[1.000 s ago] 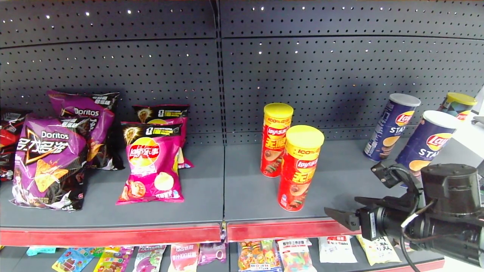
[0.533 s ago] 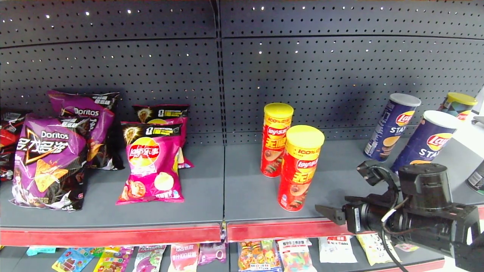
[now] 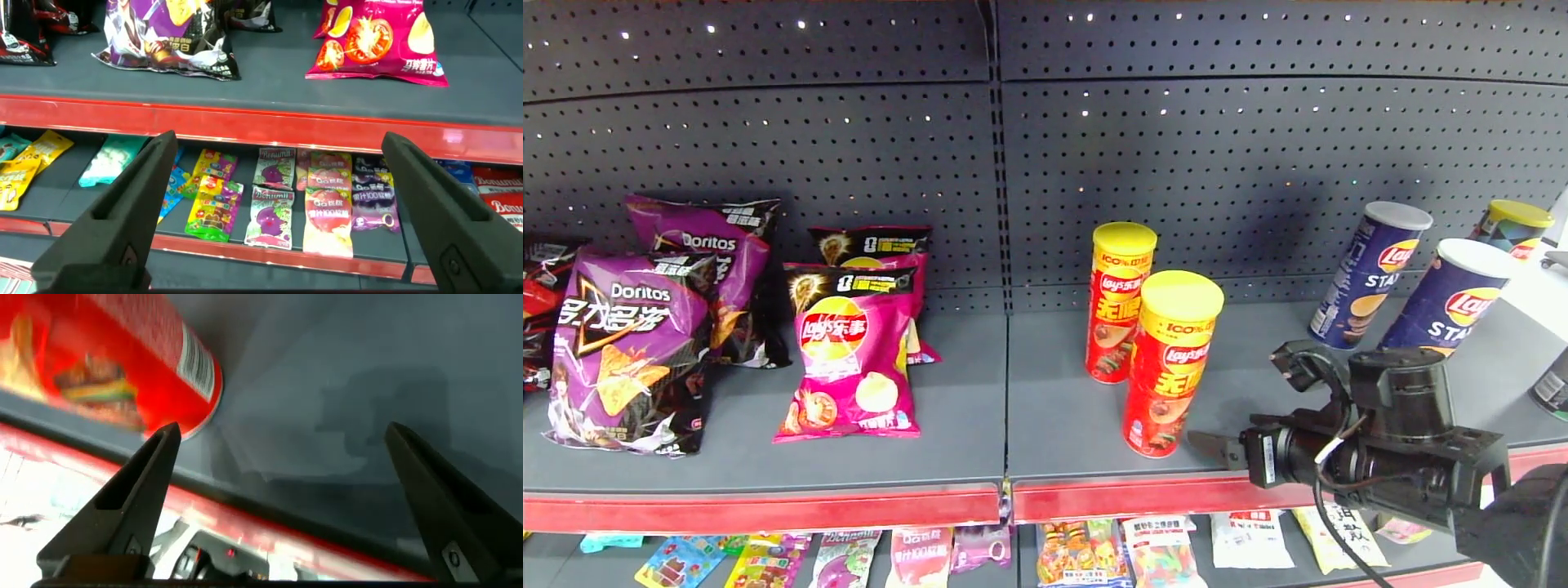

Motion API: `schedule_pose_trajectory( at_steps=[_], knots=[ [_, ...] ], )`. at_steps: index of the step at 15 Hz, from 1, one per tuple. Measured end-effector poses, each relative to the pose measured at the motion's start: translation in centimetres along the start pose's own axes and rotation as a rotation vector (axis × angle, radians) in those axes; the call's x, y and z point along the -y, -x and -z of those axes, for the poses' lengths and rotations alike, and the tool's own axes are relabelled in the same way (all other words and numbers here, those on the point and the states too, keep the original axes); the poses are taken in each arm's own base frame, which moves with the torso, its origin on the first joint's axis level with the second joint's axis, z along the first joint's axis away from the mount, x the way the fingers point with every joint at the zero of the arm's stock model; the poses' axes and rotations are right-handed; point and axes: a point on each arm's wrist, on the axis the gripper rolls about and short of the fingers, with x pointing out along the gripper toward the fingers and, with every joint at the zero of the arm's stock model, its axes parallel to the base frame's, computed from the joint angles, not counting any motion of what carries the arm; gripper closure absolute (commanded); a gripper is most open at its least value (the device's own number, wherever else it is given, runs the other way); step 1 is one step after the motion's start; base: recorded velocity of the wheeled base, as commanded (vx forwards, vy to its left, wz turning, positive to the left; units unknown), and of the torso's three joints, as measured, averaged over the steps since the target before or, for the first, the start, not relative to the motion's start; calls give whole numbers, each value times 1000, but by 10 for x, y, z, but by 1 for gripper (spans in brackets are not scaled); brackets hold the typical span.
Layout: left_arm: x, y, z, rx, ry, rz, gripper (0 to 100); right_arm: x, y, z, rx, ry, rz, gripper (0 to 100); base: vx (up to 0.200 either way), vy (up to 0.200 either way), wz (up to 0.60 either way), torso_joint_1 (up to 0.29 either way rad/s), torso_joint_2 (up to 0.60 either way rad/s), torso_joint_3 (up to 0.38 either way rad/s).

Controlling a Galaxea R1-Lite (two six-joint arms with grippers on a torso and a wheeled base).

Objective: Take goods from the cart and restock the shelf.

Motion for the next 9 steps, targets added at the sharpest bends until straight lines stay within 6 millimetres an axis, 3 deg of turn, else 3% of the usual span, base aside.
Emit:
schedule_pose_trajectory(
  at_steps=[9],
  knots=[
    [0,0,0,0,0,0,0,11,-8,4,-18,-15,33,0,0,0,0,0,0,0]
  ],
)
